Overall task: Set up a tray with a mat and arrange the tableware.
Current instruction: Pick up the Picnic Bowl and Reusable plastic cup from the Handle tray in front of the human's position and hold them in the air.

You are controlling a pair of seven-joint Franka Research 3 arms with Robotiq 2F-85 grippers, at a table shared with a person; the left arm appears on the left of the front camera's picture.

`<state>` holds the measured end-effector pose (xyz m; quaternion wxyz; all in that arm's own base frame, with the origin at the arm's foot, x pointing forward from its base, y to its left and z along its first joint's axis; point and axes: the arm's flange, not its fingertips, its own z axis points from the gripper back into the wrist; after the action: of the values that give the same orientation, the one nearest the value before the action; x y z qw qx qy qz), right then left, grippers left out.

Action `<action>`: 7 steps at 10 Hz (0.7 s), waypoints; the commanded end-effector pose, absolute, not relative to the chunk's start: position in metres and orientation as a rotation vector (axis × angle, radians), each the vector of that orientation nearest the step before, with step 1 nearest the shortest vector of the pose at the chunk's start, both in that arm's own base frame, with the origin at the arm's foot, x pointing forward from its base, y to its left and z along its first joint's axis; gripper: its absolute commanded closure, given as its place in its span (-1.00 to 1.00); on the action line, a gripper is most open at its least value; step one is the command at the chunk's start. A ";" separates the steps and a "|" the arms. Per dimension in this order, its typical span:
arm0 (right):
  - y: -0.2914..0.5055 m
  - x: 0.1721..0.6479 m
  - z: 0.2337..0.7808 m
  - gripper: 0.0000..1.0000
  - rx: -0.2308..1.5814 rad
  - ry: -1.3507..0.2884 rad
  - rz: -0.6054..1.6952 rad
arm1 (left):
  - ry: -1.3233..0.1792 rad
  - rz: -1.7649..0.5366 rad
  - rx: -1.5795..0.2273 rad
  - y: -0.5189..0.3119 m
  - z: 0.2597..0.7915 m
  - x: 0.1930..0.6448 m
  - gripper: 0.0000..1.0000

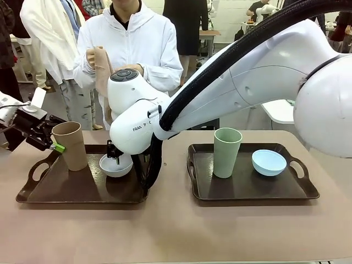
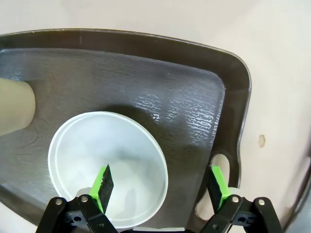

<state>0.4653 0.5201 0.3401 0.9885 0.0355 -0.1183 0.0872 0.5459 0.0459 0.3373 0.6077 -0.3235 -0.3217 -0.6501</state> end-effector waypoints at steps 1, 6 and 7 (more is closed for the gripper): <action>0.520 0.469 0.340 -1.00 0.092 -0.227 0.196 | -0.760 -1.503 -0.726 0.039 0.329 0.553 -1.00; 0.519 0.473 0.337 -1.00 0.103 -0.217 0.198 | -0.713 -1.502 -0.767 0.031 0.306 0.556 -1.00; 0.520 0.472 0.337 -1.00 0.103 -0.213 0.206 | -0.711 -1.501 -0.769 0.031 0.307 0.555 -1.00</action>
<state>0.4691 0.5171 0.3376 0.9889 0.0405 -0.1097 0.0915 0.5502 0.0323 0.3042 0.6105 -0.3397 -0.3046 -0.6474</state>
